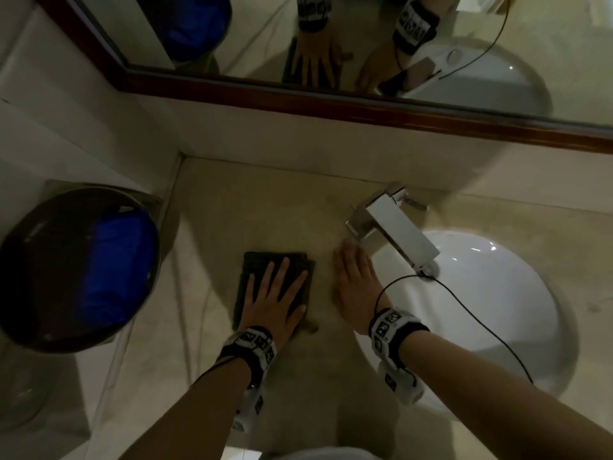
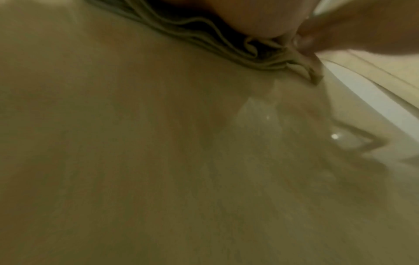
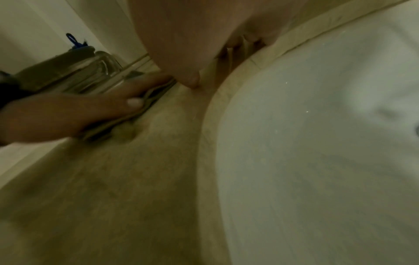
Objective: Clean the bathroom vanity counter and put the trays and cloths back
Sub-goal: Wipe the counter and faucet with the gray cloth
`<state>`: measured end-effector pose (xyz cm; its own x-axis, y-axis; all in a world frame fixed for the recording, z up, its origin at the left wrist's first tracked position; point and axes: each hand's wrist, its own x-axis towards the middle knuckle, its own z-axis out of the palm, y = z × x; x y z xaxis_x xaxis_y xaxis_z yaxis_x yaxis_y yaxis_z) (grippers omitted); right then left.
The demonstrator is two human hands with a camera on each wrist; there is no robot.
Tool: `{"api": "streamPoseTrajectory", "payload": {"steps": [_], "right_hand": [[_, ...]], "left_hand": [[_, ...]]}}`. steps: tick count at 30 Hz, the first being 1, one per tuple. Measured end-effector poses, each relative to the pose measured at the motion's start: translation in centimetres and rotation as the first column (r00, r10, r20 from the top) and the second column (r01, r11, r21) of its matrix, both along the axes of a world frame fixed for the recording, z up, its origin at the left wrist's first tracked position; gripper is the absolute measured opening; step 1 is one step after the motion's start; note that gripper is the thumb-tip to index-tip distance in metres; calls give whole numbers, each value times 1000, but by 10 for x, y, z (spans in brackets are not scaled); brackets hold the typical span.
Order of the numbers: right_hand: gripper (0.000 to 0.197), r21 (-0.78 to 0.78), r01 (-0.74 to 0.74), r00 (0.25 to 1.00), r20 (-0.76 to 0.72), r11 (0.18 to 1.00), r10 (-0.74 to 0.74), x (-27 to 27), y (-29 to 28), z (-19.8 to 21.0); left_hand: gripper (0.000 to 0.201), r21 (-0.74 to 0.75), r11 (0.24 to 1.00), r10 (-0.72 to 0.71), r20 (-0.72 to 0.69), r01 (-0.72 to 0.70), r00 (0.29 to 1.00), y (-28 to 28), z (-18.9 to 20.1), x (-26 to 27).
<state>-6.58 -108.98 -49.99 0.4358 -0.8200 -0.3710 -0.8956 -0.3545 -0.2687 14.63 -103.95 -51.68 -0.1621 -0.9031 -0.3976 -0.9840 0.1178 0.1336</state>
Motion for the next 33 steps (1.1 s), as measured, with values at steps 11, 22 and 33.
{"api": "streamPoseTrajectory", "payload": {"steps": [11, 22, 33], "right_hand": [[69, -130, 25, 1000, 15, 991, -24, 2, 4, -12], [71, -5, 45, 998, -42, 999, -45, 6, -3, 11], [79, 6, -6, 998, -62, 1000, 7, 1, 0, 2]], "left_hand": [[64, -39, 908, 417, -15, -417, 909, -172, -3, 34], [62, -27, 923, 381, -60, -383, 923, -43, 9, 22], [63, 38, 943, 331, -6, -331, 944, 43, 6, 27]]}}
